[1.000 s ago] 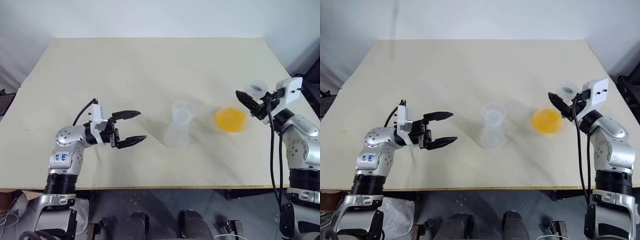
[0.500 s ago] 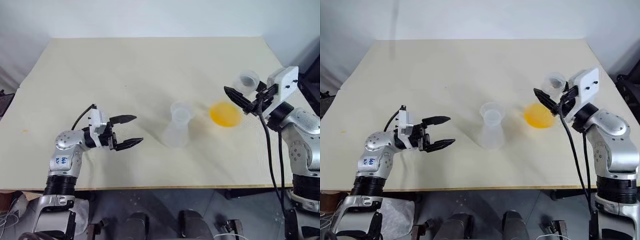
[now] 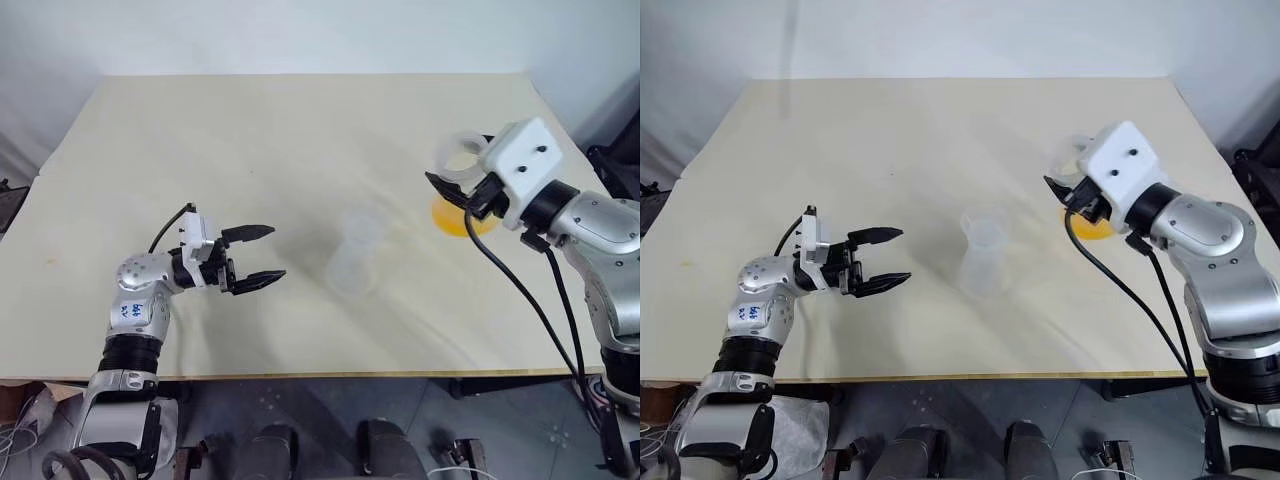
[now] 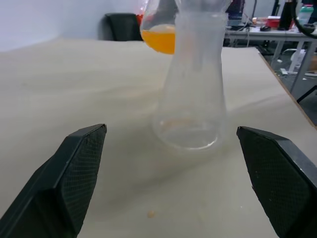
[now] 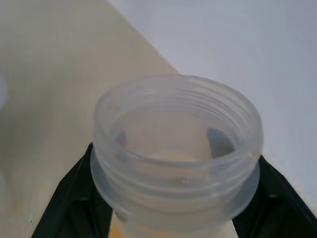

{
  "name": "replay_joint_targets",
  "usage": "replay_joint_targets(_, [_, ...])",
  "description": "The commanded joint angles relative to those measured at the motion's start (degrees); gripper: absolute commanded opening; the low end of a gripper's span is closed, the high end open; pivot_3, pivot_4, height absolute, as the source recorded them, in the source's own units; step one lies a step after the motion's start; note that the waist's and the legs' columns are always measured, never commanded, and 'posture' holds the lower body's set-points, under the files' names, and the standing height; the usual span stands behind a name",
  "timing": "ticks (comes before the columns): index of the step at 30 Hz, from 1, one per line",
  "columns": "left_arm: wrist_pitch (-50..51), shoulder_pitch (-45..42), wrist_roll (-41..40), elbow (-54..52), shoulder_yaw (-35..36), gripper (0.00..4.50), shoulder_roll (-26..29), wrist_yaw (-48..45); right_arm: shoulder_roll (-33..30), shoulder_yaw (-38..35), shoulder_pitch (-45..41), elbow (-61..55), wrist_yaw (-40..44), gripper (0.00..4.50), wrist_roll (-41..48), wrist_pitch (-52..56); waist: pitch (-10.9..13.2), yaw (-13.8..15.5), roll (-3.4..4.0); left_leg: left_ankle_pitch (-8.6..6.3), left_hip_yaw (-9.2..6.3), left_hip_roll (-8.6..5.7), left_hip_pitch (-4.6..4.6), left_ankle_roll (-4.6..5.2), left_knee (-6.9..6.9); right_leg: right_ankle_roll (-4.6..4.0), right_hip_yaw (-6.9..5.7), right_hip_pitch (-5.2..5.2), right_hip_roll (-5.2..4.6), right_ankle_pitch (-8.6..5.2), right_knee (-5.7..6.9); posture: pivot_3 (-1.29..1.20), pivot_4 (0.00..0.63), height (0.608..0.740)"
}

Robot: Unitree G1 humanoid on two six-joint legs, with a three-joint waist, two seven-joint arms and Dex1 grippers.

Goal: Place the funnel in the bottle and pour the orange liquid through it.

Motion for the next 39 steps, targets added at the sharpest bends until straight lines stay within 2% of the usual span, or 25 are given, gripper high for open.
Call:
replay_joint_targets(1, [0.3,-0.5,-1.0,-0.4,0.1,4.50,0.6,-2.1,-1.1,2.7,-4.1,-3.1,0.3,2.47,-4.9,-1.4,0.0,-0.2,0.00,0.00,0.01,0.01,0.00,0.00,-0.02,0.00,0.00,-0.02,0.02,0.00,-0.01,0.00,0.150,0.740])
replay_joint_targets(22, [3.8,1.3,-2.2,-5.2,0.4,4.50,-0.1,-2.2,-1.3,16.1,-11.0,-2.0,5.6,2.47,-27.3,-11.4,0.0,-1.1,0.00,0.00,-0.01,0.01,-0.03,-0.01,-0.02,0.00,0.00,-0.06,0.01,0.00,0.02,0.00,0.150,0.740])
replay_joint_targets(39, [4.9,2.2,-6.4,-7.6,2.3,4.50,-1.2,-4.4,3.0,16.6,-11.3,-2.2,8.6,2.47,-36.1,-15.1,0.0,-1.3,0.00,0.01,-0.02,0.01,-0.03,-0.01,-0.02,0.00,0.01,-0.09,0.01,0.00,0.06,0.00,0.150,0.740])
